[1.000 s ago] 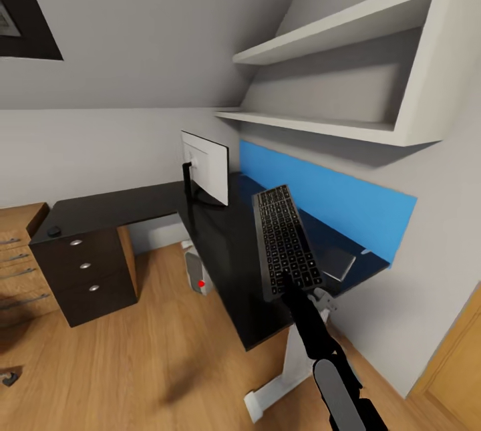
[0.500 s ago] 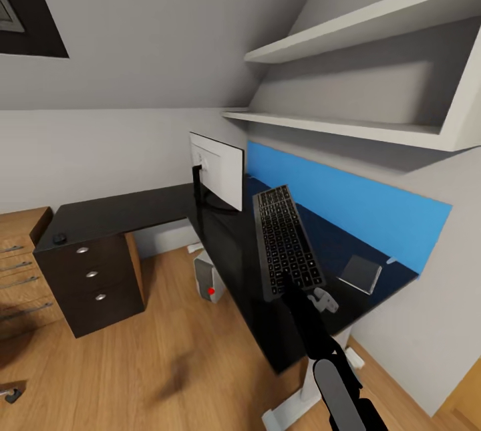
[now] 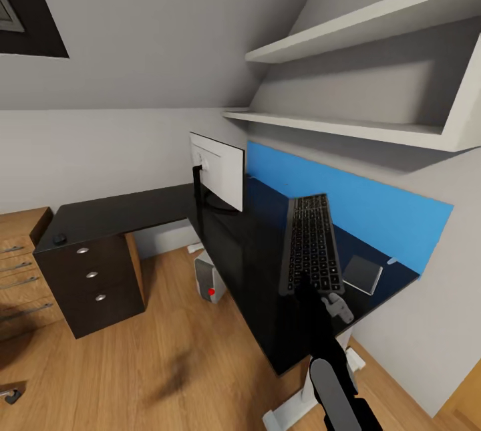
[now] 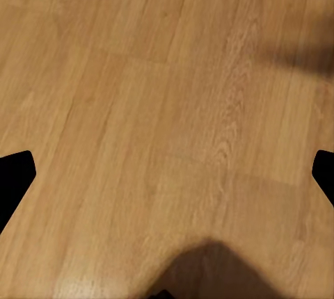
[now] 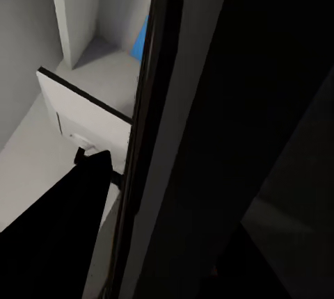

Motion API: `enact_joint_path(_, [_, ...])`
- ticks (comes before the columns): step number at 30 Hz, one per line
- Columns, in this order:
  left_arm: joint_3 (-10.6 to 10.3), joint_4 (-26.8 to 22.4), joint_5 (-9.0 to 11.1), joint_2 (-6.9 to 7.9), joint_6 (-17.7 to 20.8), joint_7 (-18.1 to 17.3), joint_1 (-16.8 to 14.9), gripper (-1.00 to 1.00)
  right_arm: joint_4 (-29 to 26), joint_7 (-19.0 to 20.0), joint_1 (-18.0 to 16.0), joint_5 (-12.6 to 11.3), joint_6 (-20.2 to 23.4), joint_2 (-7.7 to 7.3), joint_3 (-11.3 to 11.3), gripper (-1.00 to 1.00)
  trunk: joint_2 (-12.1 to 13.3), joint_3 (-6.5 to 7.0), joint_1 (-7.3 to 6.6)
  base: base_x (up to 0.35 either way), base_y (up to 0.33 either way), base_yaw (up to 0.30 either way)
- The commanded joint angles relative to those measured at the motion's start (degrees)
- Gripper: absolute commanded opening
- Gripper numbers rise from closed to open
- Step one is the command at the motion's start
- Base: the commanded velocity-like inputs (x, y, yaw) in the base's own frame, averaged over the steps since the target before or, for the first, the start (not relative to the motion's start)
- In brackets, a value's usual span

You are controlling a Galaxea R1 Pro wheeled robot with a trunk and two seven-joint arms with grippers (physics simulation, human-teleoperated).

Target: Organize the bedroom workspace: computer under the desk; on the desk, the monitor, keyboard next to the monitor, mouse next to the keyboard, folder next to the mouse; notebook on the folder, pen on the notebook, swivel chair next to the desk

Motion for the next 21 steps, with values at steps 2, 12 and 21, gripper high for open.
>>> enact_joint_path(2, [-0.43, -0.03, 0.14, 0.02, -0.10, 0.19, -0.03, 1.00, -0.03, -1.37, -0.05, -0.33, -2.21, 0.08, 0.20, -1.00, -0.04, -0.06, 0.00, 0.000, 0.000, 0.000])
enact_joint_path(12, [-0.44, -0.03, 0.14, 0.02, -0.08, -0.43, -0.03, 1.00, 0.18, -2.42, -0.05, -0.46, -7.12, 0.26, 7.73, -1.00, -0.04, -0.06, 0.00, 0.000, 0.000, 0.000])
enact_joint_path(21, [-0.50, -0.03, 0.19, 0.02, -0.02, -2.73, -0.03, 1.00, 0.47, -2.52, -0.05, -0.71, -13.30, 0.33, 9.27, -1.00, -0.04, -0.02, 0.00, 0.000, 0.005, -0.095])
